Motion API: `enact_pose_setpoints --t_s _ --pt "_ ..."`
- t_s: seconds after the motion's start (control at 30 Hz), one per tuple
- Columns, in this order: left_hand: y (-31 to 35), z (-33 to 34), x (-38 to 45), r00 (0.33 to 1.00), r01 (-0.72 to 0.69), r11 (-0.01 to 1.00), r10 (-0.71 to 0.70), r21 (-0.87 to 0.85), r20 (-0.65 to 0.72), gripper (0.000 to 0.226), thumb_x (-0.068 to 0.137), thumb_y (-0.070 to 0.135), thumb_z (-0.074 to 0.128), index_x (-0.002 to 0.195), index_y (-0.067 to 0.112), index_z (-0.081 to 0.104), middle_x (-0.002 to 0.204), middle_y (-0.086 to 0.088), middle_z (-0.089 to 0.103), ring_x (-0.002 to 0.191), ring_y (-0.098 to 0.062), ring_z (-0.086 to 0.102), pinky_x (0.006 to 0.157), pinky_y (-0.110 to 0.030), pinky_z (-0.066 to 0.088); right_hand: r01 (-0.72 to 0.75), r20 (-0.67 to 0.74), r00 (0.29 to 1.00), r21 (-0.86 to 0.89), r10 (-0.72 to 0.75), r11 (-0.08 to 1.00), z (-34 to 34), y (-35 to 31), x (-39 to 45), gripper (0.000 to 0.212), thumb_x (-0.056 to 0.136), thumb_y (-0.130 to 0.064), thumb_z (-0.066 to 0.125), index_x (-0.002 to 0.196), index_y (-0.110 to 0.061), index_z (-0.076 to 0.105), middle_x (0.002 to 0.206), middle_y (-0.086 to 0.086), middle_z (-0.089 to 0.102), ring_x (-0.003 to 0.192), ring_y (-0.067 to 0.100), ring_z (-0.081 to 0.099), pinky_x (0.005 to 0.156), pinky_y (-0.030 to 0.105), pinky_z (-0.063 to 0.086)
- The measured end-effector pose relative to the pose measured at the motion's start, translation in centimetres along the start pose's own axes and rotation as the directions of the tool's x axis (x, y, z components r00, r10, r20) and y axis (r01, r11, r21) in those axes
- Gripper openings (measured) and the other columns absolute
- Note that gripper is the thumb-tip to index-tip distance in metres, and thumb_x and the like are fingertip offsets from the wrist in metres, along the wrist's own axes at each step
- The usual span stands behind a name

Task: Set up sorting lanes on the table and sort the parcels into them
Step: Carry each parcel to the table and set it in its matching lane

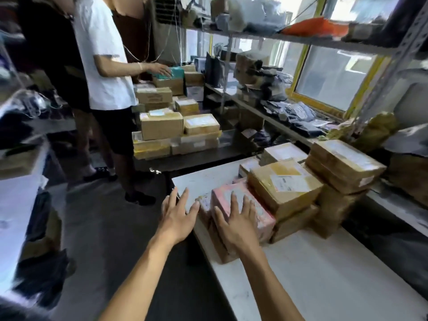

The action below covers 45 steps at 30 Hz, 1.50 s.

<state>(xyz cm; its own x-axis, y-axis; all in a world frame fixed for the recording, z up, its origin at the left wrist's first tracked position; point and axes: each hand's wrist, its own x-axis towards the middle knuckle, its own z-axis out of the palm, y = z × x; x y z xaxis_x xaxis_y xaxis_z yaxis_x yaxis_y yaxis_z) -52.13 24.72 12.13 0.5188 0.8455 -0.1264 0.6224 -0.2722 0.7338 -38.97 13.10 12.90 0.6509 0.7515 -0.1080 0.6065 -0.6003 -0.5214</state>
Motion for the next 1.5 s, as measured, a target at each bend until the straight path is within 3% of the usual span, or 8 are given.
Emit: enact_pose_setpoints --t_s 0.2,0.43,0.73,0.93,1.07,1.27,1.43,1.5 --pt "1.4 -1.5 8.5 1.000 -0.007 0.999 0.007 0.049 -0.006 0.063 0.102 0.054 0.036 0.159 0.037 0.014 0.165 0.019 -0.012 0.151 -0.011 -0.014 0.124 -0.045 0.010 0.048 -0.015 0.999 0.078 -0.047 0.996 0.1 -2.5 9.1 0.078 0.102 -0.065 0.030 0.164 -0.028 0.001 0.171 0.010 -0.006 0.158 0.028 -0.007 0.128 0.047 0.004" --pt "3.1 -1.6 17.5 0.999 -0.042 0.996 0.041 0.081 0.011 0.063 0.102 0.055 0.033 0.159 0.040 0.009 0.166 0.017 -0.011 0.153 -0.015 -0.011 0.124 -0.047 0.009 0.012 0.005 1.000 0.065 -0.012 0.998 0.6 -4.3 17.2 0.078 0.102 -0.068 0.026 0.164 -0.032 -0.003 0.171 0.008 -0.013 0.158 0.027 -0.013 0.126 0.045 -0.001" --pt "1.9 -0.5 32.0 0.970 -0.120 0.993 0.114 0.014 0.216 0.063 0.102 0.055 0.033 0.159 0.040 0.009 0.166 0.016 -0.010 0.153 -0.017 -0.010 0.121 -0.049 0.014 -0.218 -0.013 0.975 0.085 0.220 0.972 2.9 -5.9 28.5 0.079 0.100 -0.071 0.022 0.164 -0.032 -0.005 0.171 0.005 -0.014 0.157 0.027 -0.015 0.126 0.047 0.002" --pt "4.1 1.9 41.5 0.894 -0.236 0.972 0.221 -0.009 0.390 0.062 0.102 0.056 0.032 0.158 0.042 0.010 0.167 0.014 -0.007 0.154 -0.023 -0.005 0.122 -0.053 0.012 -0.437 -0.116 0.876 0.222 0.469 0.872 3.1 -6.2 32.6 0.077 0.101 -0.069 0.025 0.164 -0.032 -0.002 0.171 0.003 -0.013 0.158 0.025 -0.013 0.126 0.049 0.004" --pt "6.4 4.5 44.0 0.808 -0.300 0.952 0.283 -0.052 0.516 0.060 0.104 0.053 0.030 0.159 0.039 0.013 0.168 0.012 -0.004 0.154 -0.025 0.001 0.122 -0.049 0.011 -0.584 -0.110 0.756 0.332 0.645 0.741 2.6 -4.4 34.2 0.077 0.101 -0.069 0.028 0.163 -0.035 -0.002 0.171 0.005 -0.010 0.158 0.031 -0.006 0.125 0.051 0.006" --pt "8.0 8.6 47.4 0.738 -0.209 0.931 0.350 -0.298 0.576 0.054 0.108 0.046 0.019 0.160 0.038 0.007 0.167 0.008 0.006 0.154 -0.012 0.004 0.123 -0.040 0.007 -0.606 -0.077 0.661 0.532 0.747 0.591 2.4 -0.8 39.2 0.071 0.103 -0.060 0.037 0.163 -0.035 0.008 0.171 0.005 -0.001 0.156 0.030 0.003 0.125 0.053 0.016" --pt "9.1 12.5 51.0 0.693 -0.098 0.941 0.299 -0.325 0.656 0.053 0.109 0.045 0.016 0.160 0.033 0.011 0.165 0.015 0.012 0.151 -0.004 0.009 0.124 -0.030 0.007 -0.633 -0.002 0.653 0.547 0.758 0.547 2.1 2.5 43.5 0.074 0.102 -0.055 0.045 0.163 -0.030 0.011 0.169 0.008 0.012 0.154 0.029 0.016 0.123 0.047 0.024" --pt "9.7 14.5 52.5 0.653 -0.009 0.948 0.247 -0.319 0.716 0.054 0.107 0.049 0.017 0.159 0.035 0.015 0.165 0.015 0.016 0.151 -0.005 0.016 0.125 -0.036 0.012 -0.650 0.032 0.638 0.559 0.769 0.516 1.9 3.6 45.0 0.076 0.103 -0.054 0.045 0.164 -0.028 0.009 0.169 0.009 0.011 0.154 0.030 0.014 0.122 0.045 0.022"
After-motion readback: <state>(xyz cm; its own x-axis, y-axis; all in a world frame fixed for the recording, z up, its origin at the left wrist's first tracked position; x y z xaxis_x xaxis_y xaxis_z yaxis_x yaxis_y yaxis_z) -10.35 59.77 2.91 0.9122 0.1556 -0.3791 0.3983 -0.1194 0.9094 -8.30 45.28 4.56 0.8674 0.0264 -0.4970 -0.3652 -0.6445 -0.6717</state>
